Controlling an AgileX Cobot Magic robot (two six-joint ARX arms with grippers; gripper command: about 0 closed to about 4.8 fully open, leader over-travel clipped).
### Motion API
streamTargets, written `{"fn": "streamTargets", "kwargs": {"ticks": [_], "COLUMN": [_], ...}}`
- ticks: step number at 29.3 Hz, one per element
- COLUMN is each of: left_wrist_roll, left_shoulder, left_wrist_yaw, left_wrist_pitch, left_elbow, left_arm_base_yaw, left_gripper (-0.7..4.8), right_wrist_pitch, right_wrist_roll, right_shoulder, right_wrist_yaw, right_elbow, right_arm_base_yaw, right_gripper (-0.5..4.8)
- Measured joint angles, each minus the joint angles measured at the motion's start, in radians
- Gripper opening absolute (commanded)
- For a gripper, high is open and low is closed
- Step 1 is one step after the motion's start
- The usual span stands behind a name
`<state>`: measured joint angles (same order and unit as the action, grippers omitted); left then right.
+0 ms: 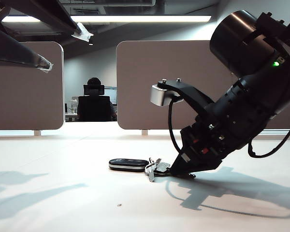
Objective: Hang the bunch of keys on the hook.
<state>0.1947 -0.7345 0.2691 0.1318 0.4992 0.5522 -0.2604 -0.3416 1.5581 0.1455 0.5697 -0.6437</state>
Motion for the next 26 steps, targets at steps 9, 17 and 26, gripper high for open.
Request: {"fn": "streamTargets", "kwargs": {"ticks": [9,17,26], "left_wrist_roll": [0.000,0.000,0.001], "left_shoulder": [0.000,0.000,0.000], "left_wrist_yaw": [0.000,0.000,0.000], "left_wrist_pitch": [-0.001,-0.047,-0.185], "left_elbow": [0.000,0.000,0.000], "left_arm_base_yaw": [0.000,0.000,0.000], "left_gripper": [4.79,4.79,4.79], "right_wrist_pitch": [0.085,0.155,0.301], "right_wrist_roll": [0.019,0.099,0.106], "right_shoulder": [-0.223,-0.520,-0.648], "right_wrist_yaw": [-0.015,-0.059,-0.175], "right_elbow": [-0.006,0.020,0.200], "right_arm_base_yaw": [0.001,0.002,0.003], "right_gripper": [-0.06,-0.06,-0.06]}}
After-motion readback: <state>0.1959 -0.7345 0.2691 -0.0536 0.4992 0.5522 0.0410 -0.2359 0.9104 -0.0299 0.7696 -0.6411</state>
